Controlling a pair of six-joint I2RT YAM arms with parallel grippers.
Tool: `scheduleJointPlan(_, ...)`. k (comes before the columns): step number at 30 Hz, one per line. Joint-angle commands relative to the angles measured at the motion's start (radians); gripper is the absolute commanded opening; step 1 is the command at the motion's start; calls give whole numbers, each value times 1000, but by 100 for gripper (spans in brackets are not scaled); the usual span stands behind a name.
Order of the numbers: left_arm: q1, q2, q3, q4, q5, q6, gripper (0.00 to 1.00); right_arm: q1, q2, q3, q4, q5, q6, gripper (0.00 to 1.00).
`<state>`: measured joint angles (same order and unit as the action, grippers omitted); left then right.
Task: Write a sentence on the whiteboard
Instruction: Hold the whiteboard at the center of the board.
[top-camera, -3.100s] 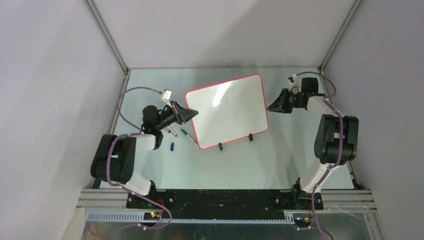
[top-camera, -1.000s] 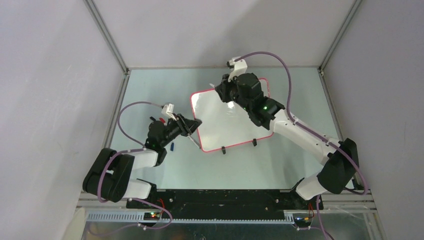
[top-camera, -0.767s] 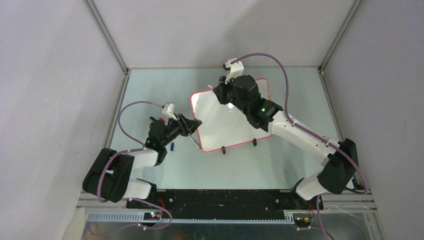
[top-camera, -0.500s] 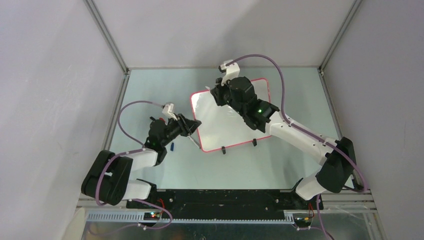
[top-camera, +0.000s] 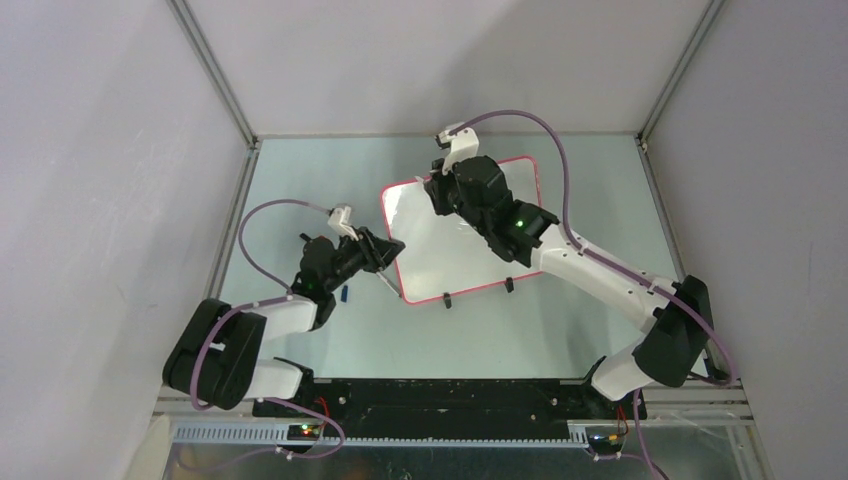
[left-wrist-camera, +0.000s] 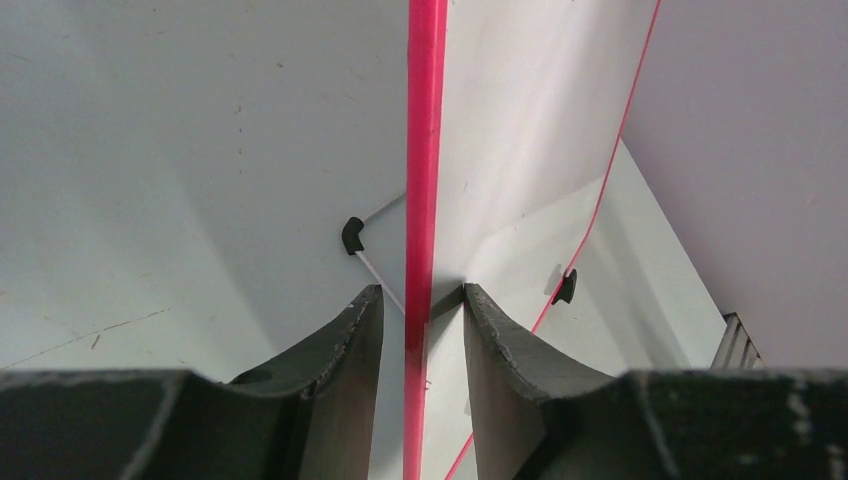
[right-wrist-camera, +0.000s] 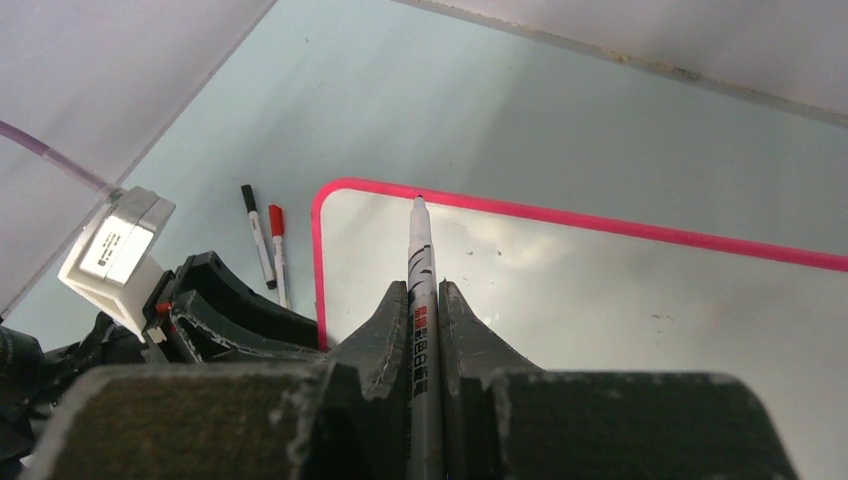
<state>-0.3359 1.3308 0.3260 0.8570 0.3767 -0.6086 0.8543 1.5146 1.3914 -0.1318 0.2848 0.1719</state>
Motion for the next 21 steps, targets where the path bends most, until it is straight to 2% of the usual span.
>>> scheduleJointPlan(1, -10, 8, 41, 9, -5, 34, 40, 2, -62, 43, -19, 43, 5, 0)
scheduleJointPlan(13, -32, 13, 58, -21, -14, 39, 35, 4, -77, -6, 24, 44, 42, 0)
scheduleJointPlan(21, -35, 19, 73, -50, -24, 56, 25, 33, -62, -6, 63, 41, 33, 0)
